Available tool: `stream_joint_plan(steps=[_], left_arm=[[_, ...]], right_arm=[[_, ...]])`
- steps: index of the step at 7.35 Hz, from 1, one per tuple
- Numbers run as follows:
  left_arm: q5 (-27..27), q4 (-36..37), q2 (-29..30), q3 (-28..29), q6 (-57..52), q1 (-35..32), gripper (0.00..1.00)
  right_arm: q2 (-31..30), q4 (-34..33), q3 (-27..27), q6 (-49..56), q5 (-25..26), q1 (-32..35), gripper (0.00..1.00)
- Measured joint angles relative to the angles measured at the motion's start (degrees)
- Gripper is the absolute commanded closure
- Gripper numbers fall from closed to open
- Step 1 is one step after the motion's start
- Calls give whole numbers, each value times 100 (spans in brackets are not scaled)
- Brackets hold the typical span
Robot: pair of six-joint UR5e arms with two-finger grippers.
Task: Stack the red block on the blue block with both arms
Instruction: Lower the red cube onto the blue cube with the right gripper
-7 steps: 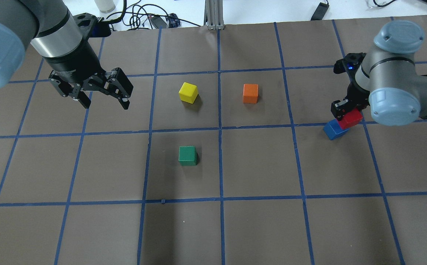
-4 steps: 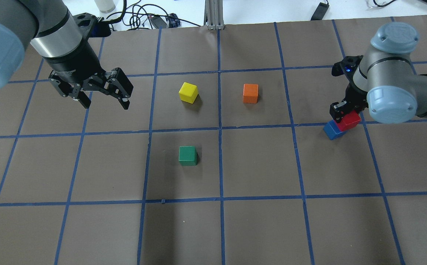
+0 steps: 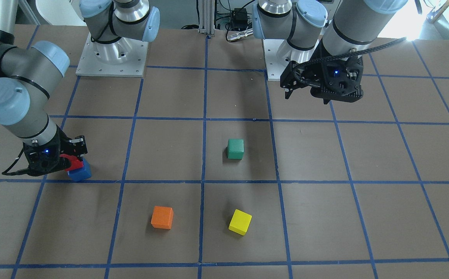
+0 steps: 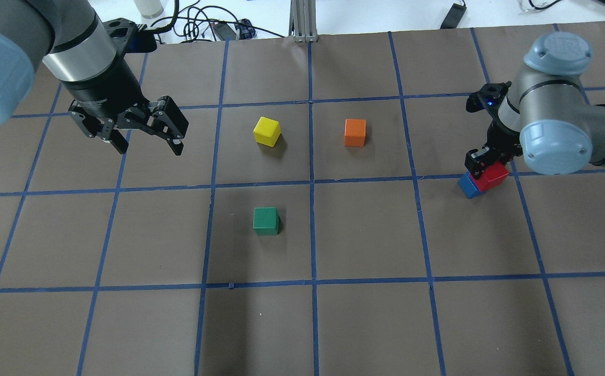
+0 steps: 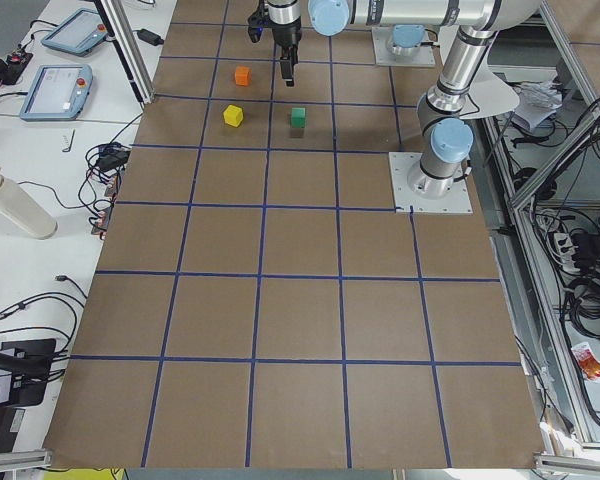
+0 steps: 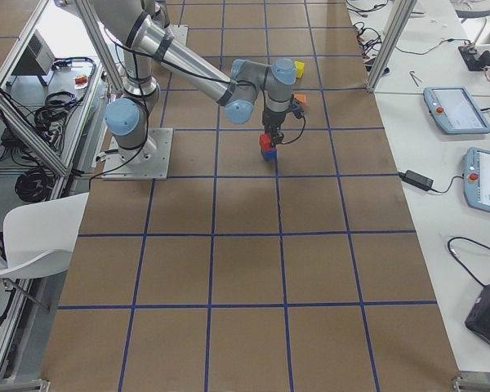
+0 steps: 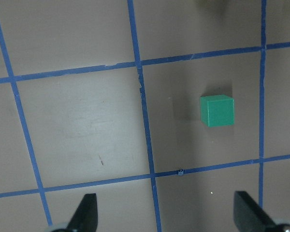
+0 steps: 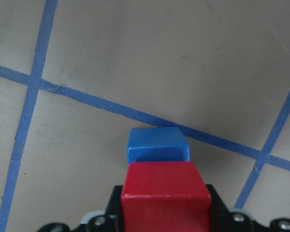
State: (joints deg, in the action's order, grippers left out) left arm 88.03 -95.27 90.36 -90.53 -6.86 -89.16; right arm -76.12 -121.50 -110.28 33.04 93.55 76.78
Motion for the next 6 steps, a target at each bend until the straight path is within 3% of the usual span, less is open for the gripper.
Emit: stream_joint_plan(steps=[6], left_arm=[[-2, 5, -1, 0, -1, 1, 0]], right_arm=[[75, -28, 109, 149, -146, -4, 77]])
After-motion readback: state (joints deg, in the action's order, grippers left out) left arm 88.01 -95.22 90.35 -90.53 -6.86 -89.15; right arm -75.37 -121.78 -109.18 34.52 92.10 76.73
